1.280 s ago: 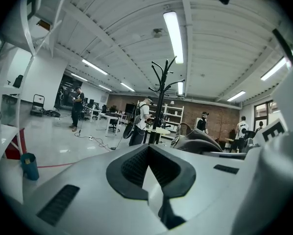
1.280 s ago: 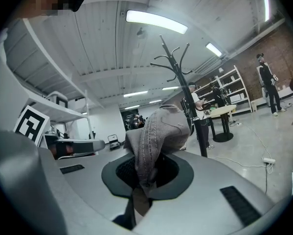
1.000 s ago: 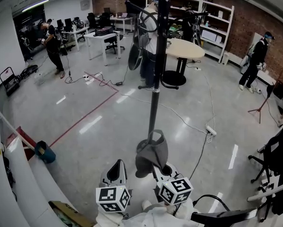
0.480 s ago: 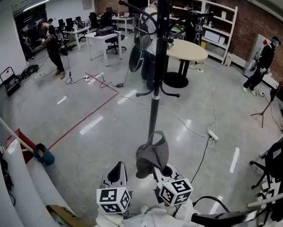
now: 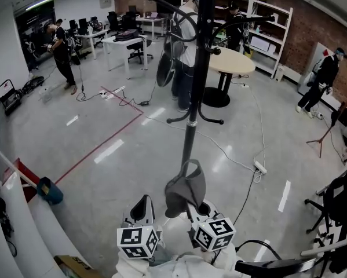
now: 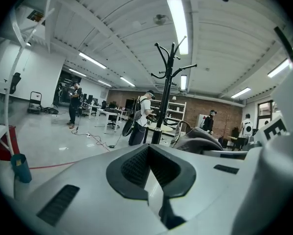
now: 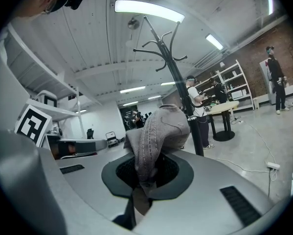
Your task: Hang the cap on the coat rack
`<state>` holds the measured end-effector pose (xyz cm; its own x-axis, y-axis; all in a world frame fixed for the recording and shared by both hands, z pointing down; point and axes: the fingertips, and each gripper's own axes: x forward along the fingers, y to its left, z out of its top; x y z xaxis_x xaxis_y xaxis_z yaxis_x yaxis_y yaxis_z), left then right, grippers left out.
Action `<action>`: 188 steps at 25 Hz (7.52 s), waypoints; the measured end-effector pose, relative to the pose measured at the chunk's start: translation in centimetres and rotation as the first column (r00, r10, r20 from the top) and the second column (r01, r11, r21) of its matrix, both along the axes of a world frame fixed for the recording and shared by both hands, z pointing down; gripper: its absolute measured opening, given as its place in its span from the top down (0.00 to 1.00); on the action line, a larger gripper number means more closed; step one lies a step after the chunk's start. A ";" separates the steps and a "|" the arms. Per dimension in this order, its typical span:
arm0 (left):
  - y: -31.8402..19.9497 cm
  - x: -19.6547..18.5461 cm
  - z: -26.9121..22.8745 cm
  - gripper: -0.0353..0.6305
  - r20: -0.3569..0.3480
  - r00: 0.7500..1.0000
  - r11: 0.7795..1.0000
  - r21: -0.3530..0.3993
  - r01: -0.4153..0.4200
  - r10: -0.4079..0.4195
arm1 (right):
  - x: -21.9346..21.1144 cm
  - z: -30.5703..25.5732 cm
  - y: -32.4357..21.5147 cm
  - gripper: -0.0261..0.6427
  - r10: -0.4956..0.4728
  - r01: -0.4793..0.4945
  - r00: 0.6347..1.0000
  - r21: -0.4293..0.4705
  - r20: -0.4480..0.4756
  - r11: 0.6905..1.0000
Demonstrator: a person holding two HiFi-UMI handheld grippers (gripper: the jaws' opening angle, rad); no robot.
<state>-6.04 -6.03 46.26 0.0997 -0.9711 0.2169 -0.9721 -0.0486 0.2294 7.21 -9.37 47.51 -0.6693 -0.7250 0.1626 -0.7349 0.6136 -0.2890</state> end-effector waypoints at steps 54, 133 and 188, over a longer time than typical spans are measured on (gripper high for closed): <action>-20.9 -9.2 1.0 0.97 -0.014 0.988 0.987 -0.038 -0.154 0.153 | -9.1 -1.4 -17.2 0.93 0.158 -0.158 0.987 0.018 -0.024 0.987; -20.8 -4.1 3.8 0.97 -0.052 0.977 0.971 -0.108 -0.212 0.207 | -4.0 6.4 -18.4 0.72 0.208 -0.219 0.968 -0.070 -0.143 0.973; -8.7 2.3 1.2 0.97 0.034 0.964 0.964 -0.025 -0.264 0.264 | -3.8 -1.4 -6.9 0.95 0.134 -0.126 0.988 0.108 -0.077 0.986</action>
<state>-3.73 -14.69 47.45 0.3436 -0.9069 0.2440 -0.9332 -0.3006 0.1969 3.37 -16.28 46.12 -0.5555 -0.8206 0.1339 -0.8291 0.5346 -0.1637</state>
